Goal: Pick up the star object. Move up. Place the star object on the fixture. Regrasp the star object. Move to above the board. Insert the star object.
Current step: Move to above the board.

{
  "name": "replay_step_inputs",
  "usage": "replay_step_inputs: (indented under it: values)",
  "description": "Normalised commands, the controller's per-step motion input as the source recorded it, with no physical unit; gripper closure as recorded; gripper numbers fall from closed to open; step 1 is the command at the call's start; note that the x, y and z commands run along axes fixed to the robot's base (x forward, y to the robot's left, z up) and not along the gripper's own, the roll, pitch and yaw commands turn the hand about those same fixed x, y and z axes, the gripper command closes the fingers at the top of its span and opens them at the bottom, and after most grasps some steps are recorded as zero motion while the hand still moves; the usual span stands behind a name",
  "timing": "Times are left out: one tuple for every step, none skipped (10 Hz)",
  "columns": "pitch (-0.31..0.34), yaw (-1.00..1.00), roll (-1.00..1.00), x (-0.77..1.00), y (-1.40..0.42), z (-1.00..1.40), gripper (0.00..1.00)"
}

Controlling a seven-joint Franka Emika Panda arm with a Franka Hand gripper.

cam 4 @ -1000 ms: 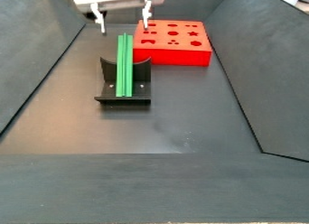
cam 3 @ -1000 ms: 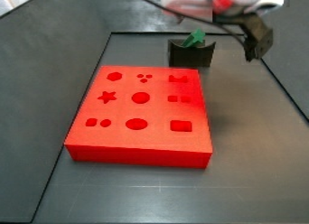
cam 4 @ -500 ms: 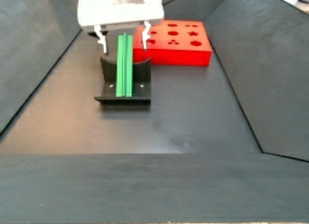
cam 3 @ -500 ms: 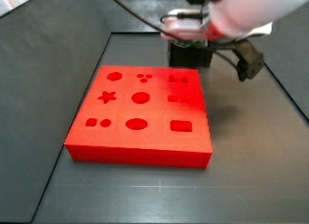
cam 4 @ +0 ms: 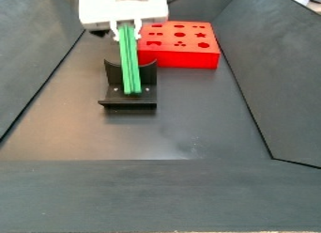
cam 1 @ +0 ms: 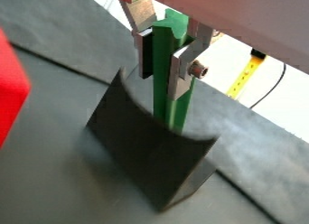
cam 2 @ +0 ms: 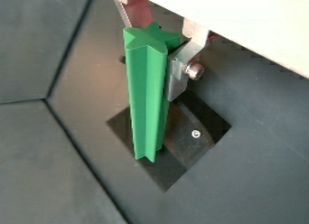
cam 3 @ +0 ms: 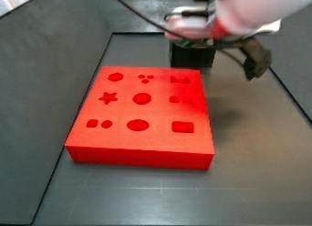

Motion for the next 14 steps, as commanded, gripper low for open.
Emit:
replay_step_inputs:
  values:
    - [-0.002, 0.16, 0.0, 0.1, -0.13, 1.0, 1.0]
    - [-0.002, 0.1, 0.0, 0.1, -0.13, 1.0, 1.0]
    - [0.001, 0.07, 0.0, 0.1, -0.13, 1.0, 1.0]
    - [0.018, 0.05, 0.0, 0.1, -0.12, 1.0, 1.0]
    - [0.042, 0.03, -0.01, 0.1, -0.11, 1.0, 1.0]
    - [0.063, 0.02, -0.02, 0.1, -0.11, 1.0, 1.0]
    - [0.079, 0.03, -0.02, 0.09, -0.11, 1.0, 1.0]
    - [0.105, 0.03, -0.02, 0.09, -0.1, 1.0, 1.0]
    - [0.119, 0.04, -0.02, 0.09, -0.1, 1.0, 1.0]
    - [0.134, 0.06, -0.03, 0.09, -0.09, 1.0, 1.0]
    - [0.139, 0.07, -0.03, 0.09, -0.09, 1.0, 1.0]
    - [0.135, 0.09, -0.03, 0.08, -0.08, 1.0, 1.0]
    - [0.134, 0.1, -0.03, 0.08, -0.08, 1.0, 1.0]
    - [0.13, 0.11, -0.04, 0.06, -0.06, 0.84, 1.0]
